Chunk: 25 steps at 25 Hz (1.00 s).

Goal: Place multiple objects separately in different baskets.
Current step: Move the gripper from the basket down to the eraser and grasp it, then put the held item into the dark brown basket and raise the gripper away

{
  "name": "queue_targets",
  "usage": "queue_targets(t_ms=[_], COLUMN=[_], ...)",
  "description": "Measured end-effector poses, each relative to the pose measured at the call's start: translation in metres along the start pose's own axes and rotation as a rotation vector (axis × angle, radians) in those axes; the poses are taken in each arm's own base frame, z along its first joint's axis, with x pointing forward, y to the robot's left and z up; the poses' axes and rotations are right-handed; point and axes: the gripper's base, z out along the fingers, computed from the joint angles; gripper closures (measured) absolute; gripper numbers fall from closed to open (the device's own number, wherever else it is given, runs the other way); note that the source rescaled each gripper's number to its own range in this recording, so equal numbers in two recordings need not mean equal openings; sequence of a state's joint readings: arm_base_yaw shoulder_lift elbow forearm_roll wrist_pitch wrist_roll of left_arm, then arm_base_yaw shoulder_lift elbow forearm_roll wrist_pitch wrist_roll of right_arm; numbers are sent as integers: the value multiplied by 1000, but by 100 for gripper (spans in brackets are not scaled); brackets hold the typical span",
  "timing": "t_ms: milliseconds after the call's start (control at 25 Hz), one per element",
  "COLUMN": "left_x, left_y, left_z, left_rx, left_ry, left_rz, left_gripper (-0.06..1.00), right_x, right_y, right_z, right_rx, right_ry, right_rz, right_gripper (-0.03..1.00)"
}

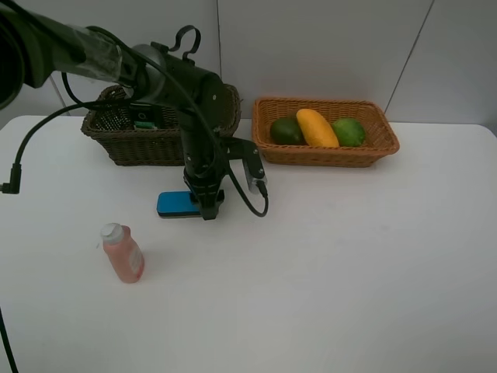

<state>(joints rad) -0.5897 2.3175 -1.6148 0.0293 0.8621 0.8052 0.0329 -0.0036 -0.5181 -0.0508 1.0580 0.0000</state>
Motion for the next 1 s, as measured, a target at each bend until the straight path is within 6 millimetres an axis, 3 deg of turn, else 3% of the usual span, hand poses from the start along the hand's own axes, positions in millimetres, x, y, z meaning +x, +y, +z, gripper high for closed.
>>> queue_targets(t_ms=[560,1000], left_x=[0,-3], left_y=[0,5], left_z=[-5,-55], left_rx=[-4,-82], left_ry=[-4,-77], left_rz=[0,-3], left_gripper=[35,35], right_x=[0,0], right_y=[0,0], right_z=[0,0], right_rx=[0,0], right_ry=[0,0], right_rz=[0,0], right_gripper=[-2,-2])
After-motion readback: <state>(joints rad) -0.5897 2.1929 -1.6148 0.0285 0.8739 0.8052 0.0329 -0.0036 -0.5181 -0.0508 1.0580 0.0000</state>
